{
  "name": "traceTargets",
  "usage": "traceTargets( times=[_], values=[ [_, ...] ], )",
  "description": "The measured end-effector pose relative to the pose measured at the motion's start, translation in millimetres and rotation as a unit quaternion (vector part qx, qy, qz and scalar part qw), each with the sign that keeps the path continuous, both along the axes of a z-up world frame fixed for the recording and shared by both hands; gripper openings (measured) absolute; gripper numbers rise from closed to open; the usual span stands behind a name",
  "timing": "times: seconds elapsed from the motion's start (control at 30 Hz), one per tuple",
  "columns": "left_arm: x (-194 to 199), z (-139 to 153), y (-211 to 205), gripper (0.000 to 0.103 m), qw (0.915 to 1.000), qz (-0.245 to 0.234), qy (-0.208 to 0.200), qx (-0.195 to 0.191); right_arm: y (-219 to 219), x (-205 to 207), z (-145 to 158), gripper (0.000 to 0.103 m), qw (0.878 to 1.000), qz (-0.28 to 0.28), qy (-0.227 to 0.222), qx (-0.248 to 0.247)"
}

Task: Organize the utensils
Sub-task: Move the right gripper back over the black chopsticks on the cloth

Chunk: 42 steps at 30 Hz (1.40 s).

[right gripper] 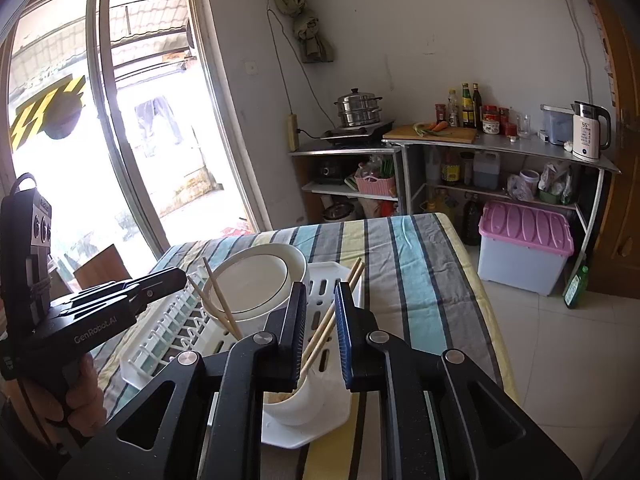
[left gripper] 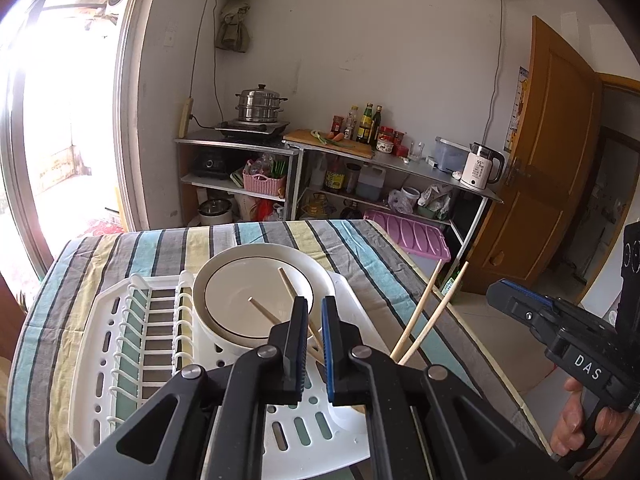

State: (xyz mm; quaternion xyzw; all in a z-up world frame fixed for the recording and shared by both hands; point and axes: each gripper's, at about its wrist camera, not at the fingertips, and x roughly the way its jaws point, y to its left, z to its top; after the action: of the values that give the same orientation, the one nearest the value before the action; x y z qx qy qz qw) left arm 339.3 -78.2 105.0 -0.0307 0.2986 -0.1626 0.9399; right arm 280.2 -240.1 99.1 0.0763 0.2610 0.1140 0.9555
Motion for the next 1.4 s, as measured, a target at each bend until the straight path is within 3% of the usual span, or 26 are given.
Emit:
traceTargets(
  times=[0.63, 0.83, 1.13, 1.4],
  values=[
    [-151, -14, 41, 0.006, 0.9991, 0.01, -0.038, 0.015, 10, -123, -12, 0.017, 0.999, 0.027, -0.029, -0.006],
    [-193, -30, 48, 0.006, 0.999, 0.013, -0.035, 0.025, 16, -155, -27, 0.025, 0.999, 0.034, -0.021, -0.008],
    [-238, -56, 58, 0.006, 0.9991, 0.019, -0.014, 0.036, 20, -192, -54, 0.025, 0.999, 0.044, 0.005, 0.002],
    [-252, -73, 70, 0.007, 0.999, 0.031, 0.008, 0.032, 23, -200, -70, 0.025, 0.999, 0.044, 0.026, -0.008]
  ],
)
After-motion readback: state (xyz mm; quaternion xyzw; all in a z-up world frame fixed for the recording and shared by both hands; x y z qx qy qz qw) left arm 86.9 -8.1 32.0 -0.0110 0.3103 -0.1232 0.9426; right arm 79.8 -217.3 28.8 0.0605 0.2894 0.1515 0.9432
